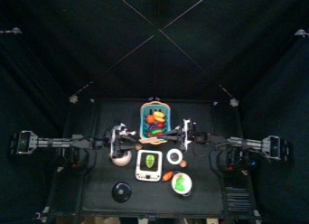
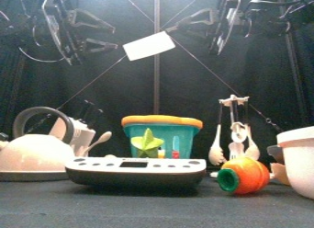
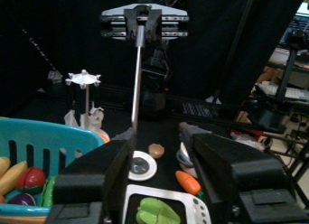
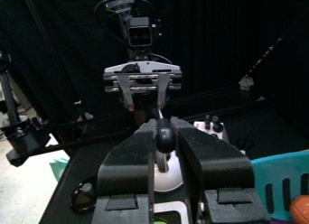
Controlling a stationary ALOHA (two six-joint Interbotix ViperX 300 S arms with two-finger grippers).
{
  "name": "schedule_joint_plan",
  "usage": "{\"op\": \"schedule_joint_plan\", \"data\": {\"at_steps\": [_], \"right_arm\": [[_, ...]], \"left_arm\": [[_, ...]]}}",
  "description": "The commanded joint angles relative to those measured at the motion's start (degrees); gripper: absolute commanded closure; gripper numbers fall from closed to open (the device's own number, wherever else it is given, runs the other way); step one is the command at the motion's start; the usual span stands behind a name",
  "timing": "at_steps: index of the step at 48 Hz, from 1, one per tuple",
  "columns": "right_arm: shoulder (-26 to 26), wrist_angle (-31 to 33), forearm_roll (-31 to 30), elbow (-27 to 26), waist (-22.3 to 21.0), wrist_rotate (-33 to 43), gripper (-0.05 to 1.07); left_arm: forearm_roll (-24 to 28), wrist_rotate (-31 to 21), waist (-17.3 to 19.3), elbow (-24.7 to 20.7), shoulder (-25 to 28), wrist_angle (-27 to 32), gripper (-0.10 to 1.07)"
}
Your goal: Grab cleaver with other hand
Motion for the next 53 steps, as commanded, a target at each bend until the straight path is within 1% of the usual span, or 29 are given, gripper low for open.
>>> {"op": "schedule_joint_plan", "data": {"at_steps": [1, 11, 17, 26, 31, 35, 39, 44, 48, 53], "right_arm": [[-0.26, -0.44, 0.35, -1.41, 0.18, -0.09, 0.51], [0.97, -0.62, 0.09, -2.72, 0.97, -0.18, 0.51], [2.02, -0.53, 0.09, -3.25, 1.14, -0.18, 0.51], [3.52, -0.53, 0.18, -4.57, 1.58, -0.18, 0.51], [4.04, -0.62, 0.35, -5.01, 1.76, -0.09, 0.51], [4.48, -0.53, 0.53, -5.27, 1.93, 0.0, 0.51], [4.83, -0.62, 0.53, -5.54, 2.29, 0.09, 0.51], [5.45, 0.09, 0.53, -5.54, 3.25, 0.79, 0.51], [6.06, 1.93, 1.14, -5.01, 4.22, 1.41, 0.51], [6.24, 6.94, 2.29, -5.01, 5.89, 2.64, 0.51]], "left_arm": [[-2.81, 1.49, 0.26, -1.93, 0.97, -0.79, 0.09], [-5.27, 5.36, -0.09, -3.43, 4.92, -2.72, 0.09], [-5.36, 5.98, -0.09, -3.96, 6.59, -4.39, 0.09], [-5.71, 6.06, 0.09, -3.87, 7.56, -4.57, 0.13], [-5.71, 6.15, 0.18, -3.6, 7.56, -4.57, 0.22], [-5.54, 6.15, 0.26, -3.43, 7.65, -4.57, 0.32], [-5.36, 6.24, 0.35, -3.34, 7.56, -4.57, 0.44], [-5.01, 6.24, 0.35, -3.25, 7.38, -4.48, 0.54], [-3.6, 6.24, 0.26, -2.72, 6.86, -4.48, 0.58], [-1.67, 6.06, 0.26, -1.67, 5.71, -4.39, 0.59]]}}
